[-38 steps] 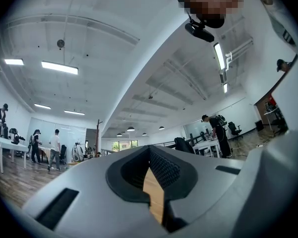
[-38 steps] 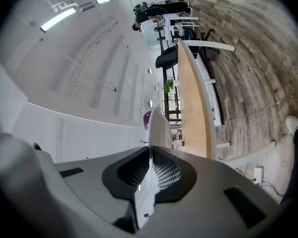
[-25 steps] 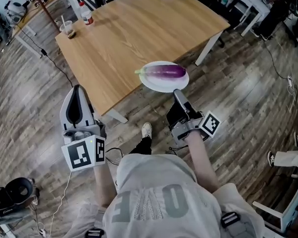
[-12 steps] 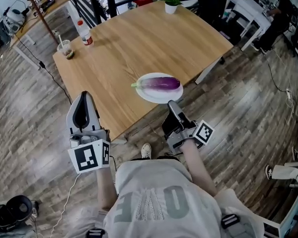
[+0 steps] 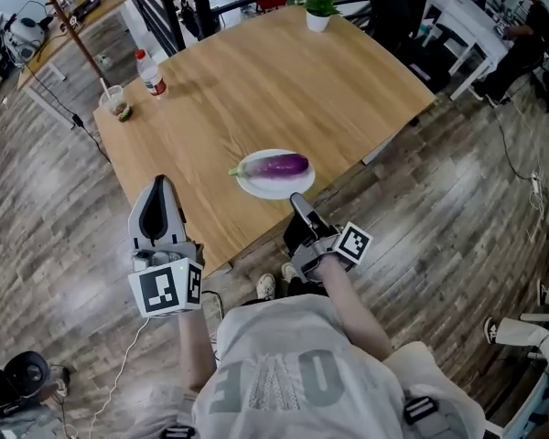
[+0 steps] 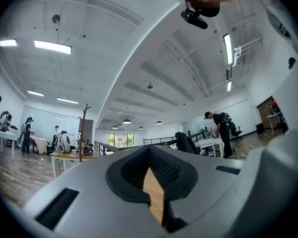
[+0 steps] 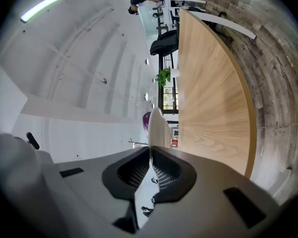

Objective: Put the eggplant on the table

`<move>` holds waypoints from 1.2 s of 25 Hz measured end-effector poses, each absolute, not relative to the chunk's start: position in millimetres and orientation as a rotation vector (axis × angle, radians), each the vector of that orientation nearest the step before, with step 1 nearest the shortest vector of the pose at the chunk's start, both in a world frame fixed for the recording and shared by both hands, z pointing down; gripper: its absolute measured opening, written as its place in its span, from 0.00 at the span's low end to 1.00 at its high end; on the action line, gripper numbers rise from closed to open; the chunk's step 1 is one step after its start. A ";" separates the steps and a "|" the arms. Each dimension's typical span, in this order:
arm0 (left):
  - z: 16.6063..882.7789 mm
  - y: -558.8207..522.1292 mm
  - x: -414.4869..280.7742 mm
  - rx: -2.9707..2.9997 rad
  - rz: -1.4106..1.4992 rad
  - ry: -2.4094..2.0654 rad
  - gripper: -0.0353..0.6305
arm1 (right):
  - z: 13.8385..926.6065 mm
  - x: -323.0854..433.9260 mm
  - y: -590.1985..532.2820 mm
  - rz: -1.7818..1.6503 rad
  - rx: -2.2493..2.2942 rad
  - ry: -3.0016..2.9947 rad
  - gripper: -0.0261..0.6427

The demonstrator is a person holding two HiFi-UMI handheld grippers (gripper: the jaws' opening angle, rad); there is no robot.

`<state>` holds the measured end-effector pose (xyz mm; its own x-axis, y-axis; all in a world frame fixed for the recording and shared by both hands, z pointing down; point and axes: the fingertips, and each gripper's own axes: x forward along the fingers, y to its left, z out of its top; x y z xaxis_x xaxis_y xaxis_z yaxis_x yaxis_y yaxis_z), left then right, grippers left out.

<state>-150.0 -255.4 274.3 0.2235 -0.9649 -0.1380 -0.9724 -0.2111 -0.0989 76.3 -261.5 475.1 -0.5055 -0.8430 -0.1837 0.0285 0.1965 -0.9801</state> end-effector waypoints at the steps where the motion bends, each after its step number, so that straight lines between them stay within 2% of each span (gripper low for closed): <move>1: 275.5 -256.8 -150.0 -2.318 0.059 1.878 0.07 | 481.0 75.8 -265.4 -1.426 -0.776 1.703 0.08; 12: 287.7 -280.2 -161.7 -2.159 -0.166 1.966 0.06 | 528.1 65.4 -309.0 -1.538 -0.725 1.718 0.08; 30: 315.3 -297.5 -145.8 -2.211 -0.242 1.968 0.06 | 568.8 77.7 -321.5 -1.625 -0.809 1.627 0.08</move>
